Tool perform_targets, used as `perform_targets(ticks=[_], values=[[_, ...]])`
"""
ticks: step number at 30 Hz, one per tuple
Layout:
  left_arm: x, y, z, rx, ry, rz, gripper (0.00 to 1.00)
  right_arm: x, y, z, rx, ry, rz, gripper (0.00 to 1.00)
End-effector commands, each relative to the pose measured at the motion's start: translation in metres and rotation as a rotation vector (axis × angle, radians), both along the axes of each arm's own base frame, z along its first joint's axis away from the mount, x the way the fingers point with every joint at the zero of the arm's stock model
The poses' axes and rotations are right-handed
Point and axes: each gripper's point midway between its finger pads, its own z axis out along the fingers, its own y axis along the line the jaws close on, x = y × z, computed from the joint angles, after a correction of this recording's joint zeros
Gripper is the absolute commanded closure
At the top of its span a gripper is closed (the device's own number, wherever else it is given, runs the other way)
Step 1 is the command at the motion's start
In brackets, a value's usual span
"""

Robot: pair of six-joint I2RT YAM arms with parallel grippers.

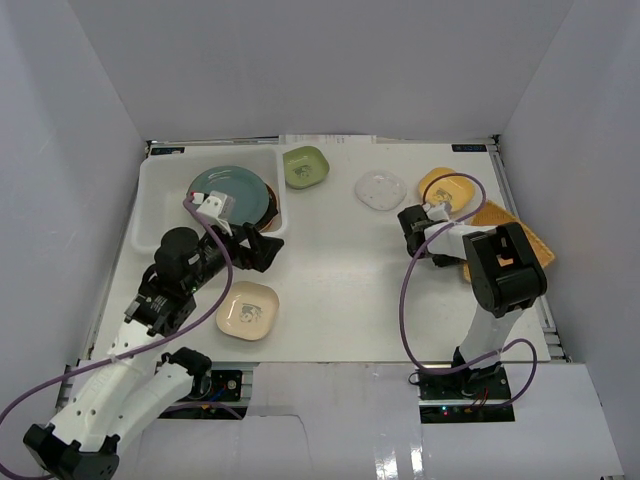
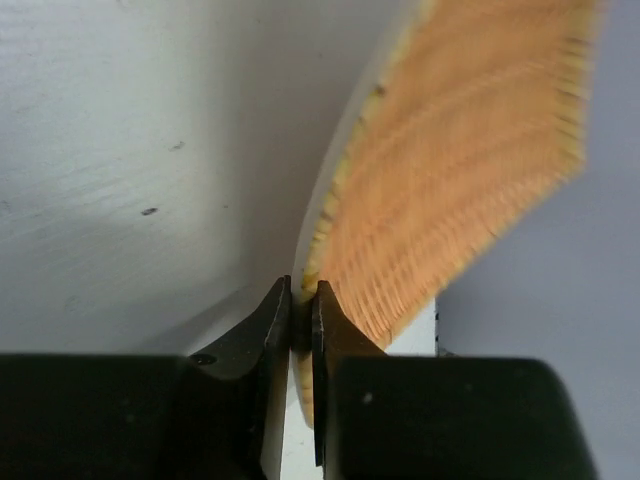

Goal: Place the plates into the plastic bin on the countertop

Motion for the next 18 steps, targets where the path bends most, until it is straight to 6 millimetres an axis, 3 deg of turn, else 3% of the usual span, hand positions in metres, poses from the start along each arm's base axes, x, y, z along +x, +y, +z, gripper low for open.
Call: perform_targets(ticks=[1, 4, 9, 12, 13, 16, 17, 18], values=[[-0.002, 0.004, 0.005, 0.01, -0.037, 0.015, 0.02, 0.009, 0.007, 0.017, 0.007, -0.078, 0.006, 0.92], [-0.003, 0.005, 0.006, 0.01, -0.04, 0.02, 0.02, -0.004, 0.02, 0.036, -0.005, -0.111, 0.041, 0.92], [-0.001, 0.006, 0.005, 0.01, -0.031, 0.037, 0.02, -0.013, 0.068, 0.084, 0.016, -0.186, 0.188, 0.92], [0.004, 0.019, 0.007, 0.009, -0.032, 0.116, 0.02, -0.004, 0.115, 0.139, 0.065, -0.288, 0.318, 0.92], [0.009, 0.03, 0.008, 0.014, -0.04, 0.184, 0.02, 0.002, 0.147, 0.164, 0.112, -0.346, 0.393, 0.92], [0.008, 0.042, 0.018, -0.008, -0.067, 0.252, 0.02, 0.014, 0.216, 0.21, 0.133, -0.423, 0.618, 0.92], [0.009, 0.048, 0.021, -0.011, -0.077, 0.281, 0.02, 0.022, 0.24, 0.245, 0.142, -0.491, 0.685, 0.92], [0.009, 0.051, 0.022, -0.019, -0.082, 0.301, 0.02, 0.027, 0.262, 0.251, 0.129, -0.496, 0.733, 0.92]])
